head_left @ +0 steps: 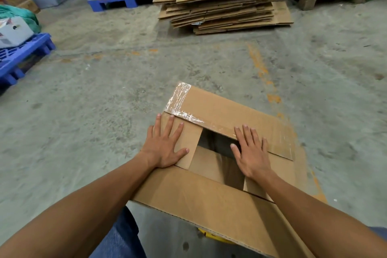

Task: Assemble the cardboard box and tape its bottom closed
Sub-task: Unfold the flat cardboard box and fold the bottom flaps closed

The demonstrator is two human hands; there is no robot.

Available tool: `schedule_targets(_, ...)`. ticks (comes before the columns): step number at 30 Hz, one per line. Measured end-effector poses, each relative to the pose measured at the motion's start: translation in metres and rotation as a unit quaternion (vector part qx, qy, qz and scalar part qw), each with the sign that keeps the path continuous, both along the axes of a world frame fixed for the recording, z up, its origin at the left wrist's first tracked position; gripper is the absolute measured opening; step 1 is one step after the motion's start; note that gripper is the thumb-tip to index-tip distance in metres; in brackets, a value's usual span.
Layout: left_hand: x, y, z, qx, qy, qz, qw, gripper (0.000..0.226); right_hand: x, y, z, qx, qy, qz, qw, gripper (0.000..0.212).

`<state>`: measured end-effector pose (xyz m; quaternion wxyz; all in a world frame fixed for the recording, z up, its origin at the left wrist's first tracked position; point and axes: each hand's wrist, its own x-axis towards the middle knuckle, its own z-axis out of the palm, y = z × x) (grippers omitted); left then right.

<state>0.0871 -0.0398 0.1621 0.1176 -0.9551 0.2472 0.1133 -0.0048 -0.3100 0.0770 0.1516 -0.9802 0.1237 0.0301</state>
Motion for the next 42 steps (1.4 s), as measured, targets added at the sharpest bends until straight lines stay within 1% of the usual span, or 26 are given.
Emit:
schedule_targets(3,0.001,-0.016,-0.004,-0.021,0.025,0.001,0.999,0.089,-0.002,-0.015,-0.005,-0.024,-0.021,-0.009,0.999,0.061)
schedule_targets(5,-0.009,-0.029,-0.019,-0.045,0.094,0.010,0.995,0.088,-0.012,-0.032,-0.010,-0.051,-0.008,-0.012,0.999,0.060)
schedule_targets(6,-0.020,-0.035,-0.035,-0.048,0.136,0.006,0.989,0.087,-0.020,-0.040,-0.014,-0.067,0.009,0.000,0.998,0.061)
schedule_targets(7,-0.035,-0.040,-0.055,-0.049,0.161,-0.004,0.986,0.085,-0.028,-0.048,-0.019,-0.082,0.026,0.014,0.996,0.063)
schedule_targets(9,-0.058,-0.052,-0.084,-0.049,0.156,-0.016,0.986,0.082,-0.037,-0.058,-0.027,-0.107,0.044,0.039,0.993,0.064)
schedule_targets(11,-0.053,-0.063,-0.099,-0.054,0.153,-0.019,0.987,0.081,-0.035,-0.062,-0.032,-0.113,0.046,0.052,0.991,0.062)
schedule_targets(13,-0.039,-0.071,-0.098,-0.056,0.179,-0.032,0.982,0.082,-0.034,-0.062,-0.035,-0.111,0.051,0.059,0.991,0.062)
schedule_targets(16,-0.028,-0.077,-0.100,-0.029,0.182,-0.043,0.982,0.087,-0.032,-0.067,-0.044,-0.125,0.031,0.065,0.989,0.065)
schedule_targets(17,-0.033,-0.079,-0.098,-0.018,0.192,-0.042,0.980,0.087,-0.033,-0.069,-0.046,-0.132,0.033,0.074,0.988,0.067)
schedule_targets(19,-0.048,-0.084,-0.090,0.005,0.245,-0.054,0.968,0.085,-0.032,-0.073,-0.052,-0.145,0.037,0.089,0.985,0.070)
schedule_targets(21,-0.061,-0.088,-0.076,0.026,0.317,-0.079,0.945,0.081,-0.027,-0.080,-0.050,-0.141,0.039,0.098,0.984,0.072)
schedule_targets(24,-0.078,-0.099,-0.053,0.024,0.400,-0.111,0.909,0.084,-0.020,-0.098,-0.046,-0.131,0.025,0.118,0.984,0.070)
schedule_targets(27,-0.087,-0.117,-0.033,0.056,0.438,-0.137,0.887,0.092,-0.018,-0.115,-0.040,-0.123,0.021,0.126,0.984,0.068)
schedule_targets(29,-0.091,-0.124,-0.022,0.082,0.448,-0.132,0.880,0.100,-0.017,-0.116,-0.035,-0.113,0.027,0.120,0.986,0.068)
schedule_targets(31,-0.096,-0.128,-0.010,0.088,0.460,-0.120,0.875,0.104,-0.017,-0.110,-0.030,-0.090,0.037,0.105,0.990,0.065)
schedule_targets(33,-0.099,-0.126,0.008,0.064,0.491,-0.123,0.860,0.093,-0.011,-0.104,-0.020,-0.058,0.064,0.080,0.993,0.060)
schedule_targets(36,-0.094,-0.118,0.040,0.013,0.563,-0.145,0.814,0.066,0.005,-0.096,0.000,-0.006,0.126,0.054,0.990,0.062)
schedule_targets(37,-0.090,-0.115,0.048,0.004,0.562,-0.156,0.812,0.063,0.010,-0.093,0.009,0.012,0.145,0.052,0.988,0.066)
schedule_targets(38,-0.083,-0.111,0.053,0.003,0.549,-0.167,0.819,0.065,0.015,-0.091,0.019,0.039,0.166,0.044,0.984,0.071)
schedule_targets(40,-0.067,-0.104,0.061,-0.007,0.492,-0.172,0.853,0.066,0.025,-0.085,0.039,0.100,0.220,0.016,0.970,0.081)
schedule_targets(42,-0.053,-0.100,0.068,-0.058,0.403,-0.161,0.899,0.057,0.032,-0.078,0.059,0.123,0.260,-0.012,0.958,0.098)
